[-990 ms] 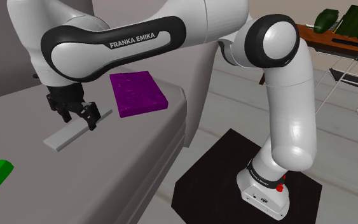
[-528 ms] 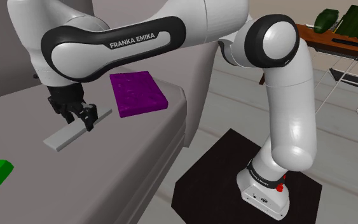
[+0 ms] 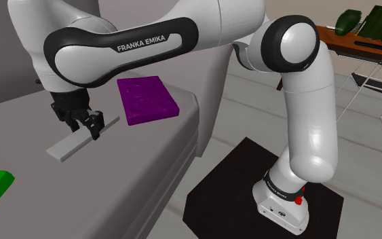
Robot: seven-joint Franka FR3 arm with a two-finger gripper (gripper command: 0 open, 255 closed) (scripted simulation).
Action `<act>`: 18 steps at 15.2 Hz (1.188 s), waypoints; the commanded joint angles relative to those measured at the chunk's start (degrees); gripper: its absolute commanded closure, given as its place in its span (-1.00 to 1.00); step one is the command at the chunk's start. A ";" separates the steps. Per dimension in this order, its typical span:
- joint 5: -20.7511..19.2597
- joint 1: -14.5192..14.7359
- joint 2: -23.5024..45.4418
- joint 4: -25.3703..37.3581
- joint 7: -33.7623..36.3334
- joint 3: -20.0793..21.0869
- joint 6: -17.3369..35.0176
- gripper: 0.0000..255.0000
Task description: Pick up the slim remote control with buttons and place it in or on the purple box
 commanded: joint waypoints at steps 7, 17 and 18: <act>0.59 0.90 -0.48 4.86 -0.68 0.35 -5.05 1.00; 0.46 3.48 0.18 14.19 -1.47 0.32 -13.22 1.00; 0.37 3.86 0.37 15.33 -1.54 0.27 -14.12 1.00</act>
